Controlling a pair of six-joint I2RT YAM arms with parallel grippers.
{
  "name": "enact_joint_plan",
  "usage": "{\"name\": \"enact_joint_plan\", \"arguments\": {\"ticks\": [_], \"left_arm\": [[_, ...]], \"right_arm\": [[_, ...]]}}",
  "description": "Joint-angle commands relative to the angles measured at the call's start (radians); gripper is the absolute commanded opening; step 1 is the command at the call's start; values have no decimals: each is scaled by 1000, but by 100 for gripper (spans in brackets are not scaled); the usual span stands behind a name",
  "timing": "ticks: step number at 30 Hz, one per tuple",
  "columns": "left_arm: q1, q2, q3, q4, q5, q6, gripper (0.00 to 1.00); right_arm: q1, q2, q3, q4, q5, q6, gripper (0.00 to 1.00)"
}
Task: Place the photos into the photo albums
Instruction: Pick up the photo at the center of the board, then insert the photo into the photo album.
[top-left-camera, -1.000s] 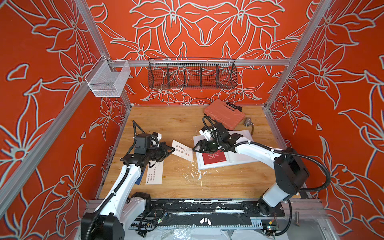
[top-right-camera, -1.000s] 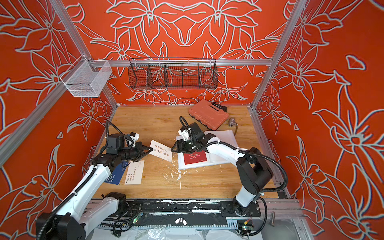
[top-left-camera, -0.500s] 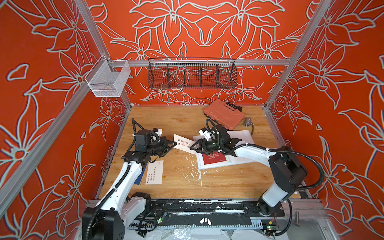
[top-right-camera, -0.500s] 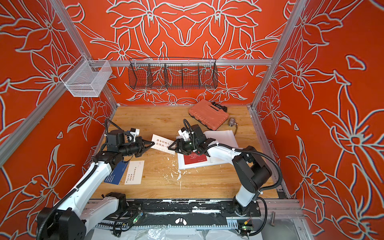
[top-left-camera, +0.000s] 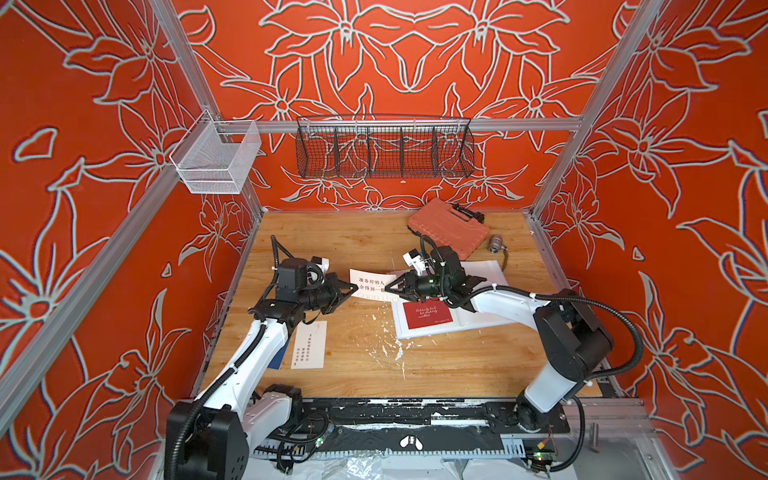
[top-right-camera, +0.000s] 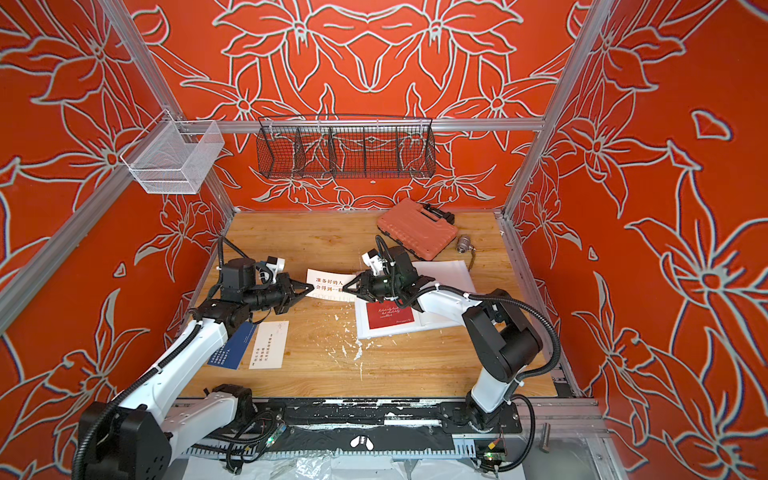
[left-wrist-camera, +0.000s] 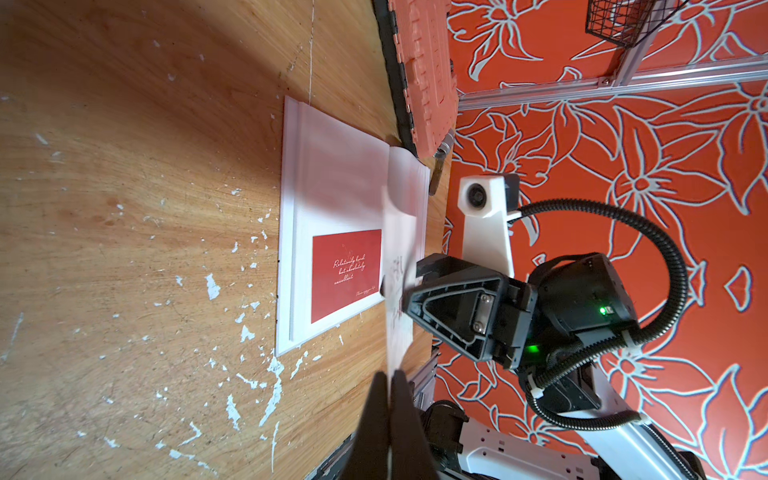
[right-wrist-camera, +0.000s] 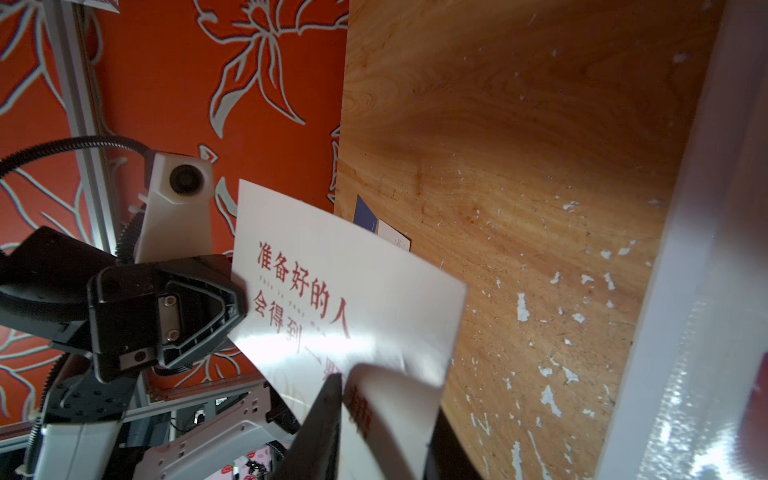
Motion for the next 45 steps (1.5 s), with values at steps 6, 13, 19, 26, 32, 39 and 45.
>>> {"name": "enact_joint_plan", "arguments": {"ticks": [6, 13, 19, 26, 32, 39, 45], "left_arm": [[-19, 52, 40, -15, -18, 48, 0], [-43, 159, 144, -63, -69, 162, 52], [-104, 352, 338, -90, -139, 273, 63], [-143, 604, 567, -214, -145, 385, 64], [-184, 743, 660, -248, -180, 440, 64], [-239, 904, 762, -278, -180, 423, 64], [-245, 952, 773, -287, -185, 407, 64]], "right_arm": [[-17, -26, -4, 2, -22, -18, 4], [-93, -18, 87, -203, -53, -187, 0], [-227, -24, 220, -581, -32, -461, 0], [-416, -27, 359, -986, 109, -748, 0], [-492, 65, 505, -1191, 249, -925, 0], [-532, 128, 590, -1250, 312, -1012, 0], [-546, 162, 615, -1264, 381, -1057, 0]]}}
